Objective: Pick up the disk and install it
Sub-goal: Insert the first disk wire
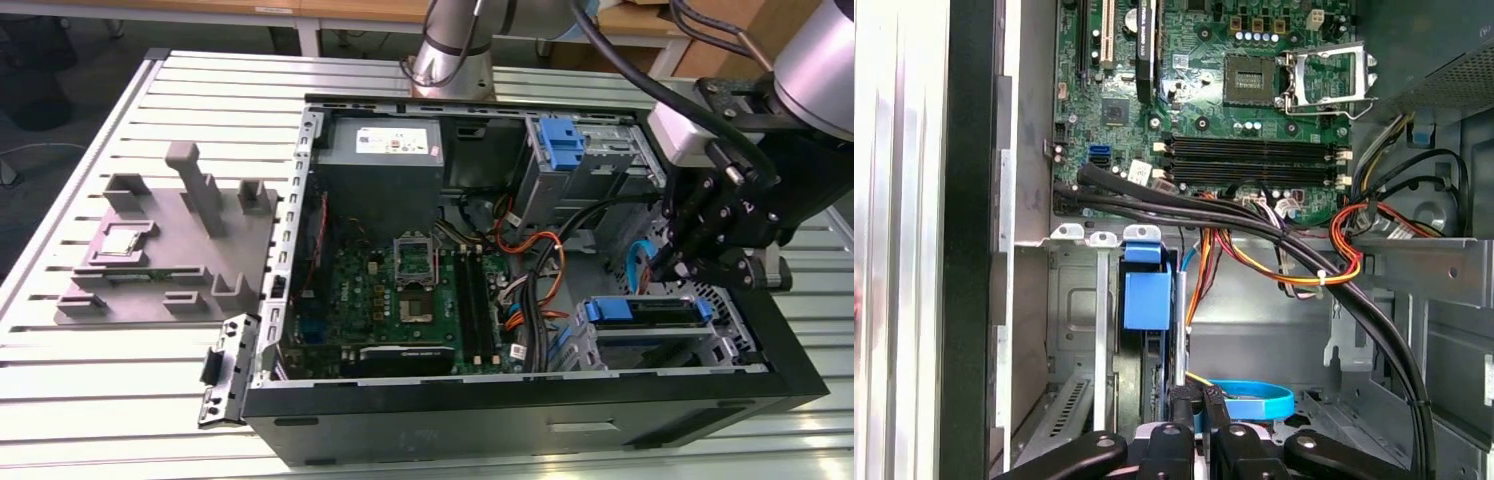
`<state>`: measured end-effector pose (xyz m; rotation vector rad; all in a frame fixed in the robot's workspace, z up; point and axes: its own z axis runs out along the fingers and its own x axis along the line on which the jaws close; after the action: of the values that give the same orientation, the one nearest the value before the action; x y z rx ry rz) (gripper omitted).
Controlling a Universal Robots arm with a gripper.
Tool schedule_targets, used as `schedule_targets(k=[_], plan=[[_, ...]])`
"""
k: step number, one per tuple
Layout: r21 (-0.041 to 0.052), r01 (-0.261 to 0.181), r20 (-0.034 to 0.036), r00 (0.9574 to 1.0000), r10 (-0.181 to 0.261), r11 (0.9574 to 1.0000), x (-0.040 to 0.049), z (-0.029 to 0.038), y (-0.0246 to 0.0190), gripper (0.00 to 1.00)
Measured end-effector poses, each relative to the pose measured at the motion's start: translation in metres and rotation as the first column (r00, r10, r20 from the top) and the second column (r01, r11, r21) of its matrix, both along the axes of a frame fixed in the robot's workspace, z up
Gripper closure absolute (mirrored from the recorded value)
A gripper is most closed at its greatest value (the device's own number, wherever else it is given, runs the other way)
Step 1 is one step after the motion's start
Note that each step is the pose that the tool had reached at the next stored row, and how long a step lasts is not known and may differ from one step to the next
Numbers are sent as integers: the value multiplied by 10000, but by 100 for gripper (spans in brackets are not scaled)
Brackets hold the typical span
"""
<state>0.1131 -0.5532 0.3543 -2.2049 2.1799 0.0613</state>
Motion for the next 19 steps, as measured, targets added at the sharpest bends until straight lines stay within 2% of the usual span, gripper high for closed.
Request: schedule_targets(k=[3,7,12,16,17,19], plan=[[-2,0,78,10000,0,10000,-43,-12,-8,84],[1,0,328,9995,0,10000,-93,-34,-15,84],[-1,0,458,9989,0,10000,-111,-44,-53,84],[3,0,678,9977,0,10000,-113,-59,-90,84],[3,0,716,9974,0,10000,-116,-60,-93,84],[1,-2,744,9972,1,10000,-117,-60,-100,84]])
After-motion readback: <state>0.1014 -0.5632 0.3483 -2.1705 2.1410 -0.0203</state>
